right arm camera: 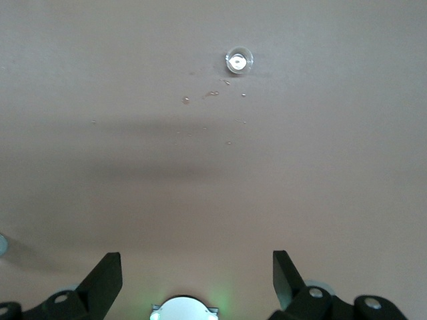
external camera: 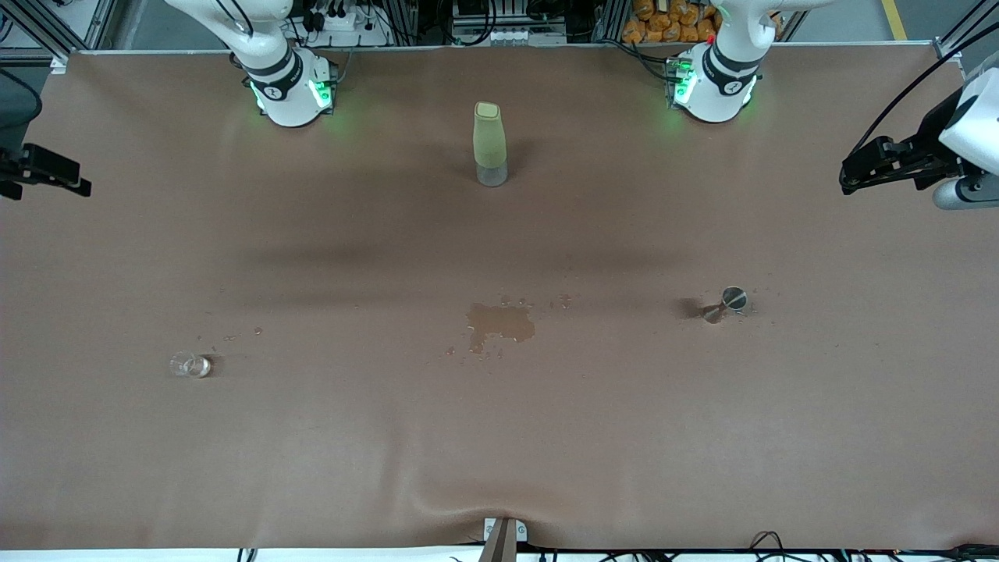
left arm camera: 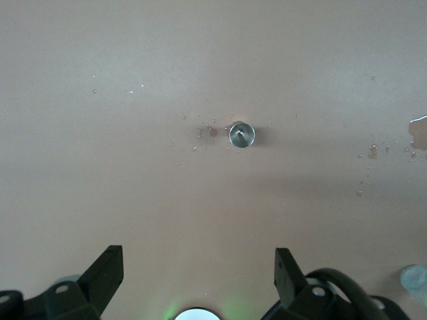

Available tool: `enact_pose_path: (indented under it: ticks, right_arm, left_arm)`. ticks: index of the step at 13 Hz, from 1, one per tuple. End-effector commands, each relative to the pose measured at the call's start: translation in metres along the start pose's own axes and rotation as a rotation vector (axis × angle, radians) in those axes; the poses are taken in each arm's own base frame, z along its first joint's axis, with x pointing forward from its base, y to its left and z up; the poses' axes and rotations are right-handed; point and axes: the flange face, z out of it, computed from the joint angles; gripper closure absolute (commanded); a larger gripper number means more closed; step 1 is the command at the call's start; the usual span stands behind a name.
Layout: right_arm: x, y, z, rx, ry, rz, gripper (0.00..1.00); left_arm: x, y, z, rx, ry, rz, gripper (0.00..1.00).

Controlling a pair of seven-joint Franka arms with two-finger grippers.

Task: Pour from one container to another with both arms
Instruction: 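Move the right gripper toward the glass beaker while the left gripper approaches the jigger, then lower the right gripper around the beaker while the left gripper surrounds the jigger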

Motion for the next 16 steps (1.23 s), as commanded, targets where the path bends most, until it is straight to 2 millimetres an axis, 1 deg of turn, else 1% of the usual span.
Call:
enact_pose_path:
  ticks: [1,2,4,5,6,7,8,9,10,11,13,14,16]
  right_arm:
    - [0.015,0.048,0.024,0.049,0.005,-0.059,0.00]
    - [0.017,0.063,0.032,0.074,0.010,-0.079,0.00]
    - [0.021,0.082,0.043,0.091,0.013,-0.103,0.00]
    - [0.024,0.094,0.052,0.097,0.013,-0.125,0.00]
    - [0.028,0.106,0.062,0.112,0.022,-0.155,0.00]
    - [0.032,0.118,0.073,0.145,0.035,-0.183,0.00]
    - [0.035,0.130,0.084,0.176,0.047,-0.205,0.00]
    - [0.036,0.143,0.094,0.197,0.054,-0.227,0.00]
    - [0.040,0.151,0.106,0.213,0.058,-0.251,0.00]
    - [0.043,0.160,0.115,0.237,0.071,-0.260,0.00]
    - [0.049,0.177,0.138,0.275,0.084,-0.303,0.00]
    - [0.052,0.184,0.149,0.291,0.096,-0.340,0.00]
    - [0.058,0.201,0.173,0.343,0.139,-0.427,0.00]
  left_arm:
    - [0.002,-0.003,0.013,-0.014,-0.024,0.033,0.00]
    - [0.006,-0.005,0.024,-0.033,-0.016,0.056,0.00]
    - [0.014,-0.025,0.051,-0.082,-0.016,0.057,0.00]
    - [0.016,-0.031,0.068,-0.101,-0.020,0.058,0.00]
    - [0.019,-0.043,0.083,-0.121,-0.016,0.054,0.00]
    - [0.021,-0.046,0.100,-0.135,-0.011,0.070,0.00]
    - [0.024,-0.051,0.119,-0.142,-0.001,0.104,0.00]
    - [0.026,-0.063,0.143,-0.166,0.021,0.126,0.00]
    - [0.023,-0.064,0.168,-0.199,0.035,0.130,0.00]
    - [0.022,-0.073,0.185,-0.224,0.051,0.131,0.00]
    - [0.023,-0.089,0.207,-0.284,0.065,0.182,0.00]
    - [0.023,-0.107,0.213,-0.326,0.079,0.197,0.00]
    - [0.018,-0.126,0.233,-0.377,0.083,0.279,0.00]
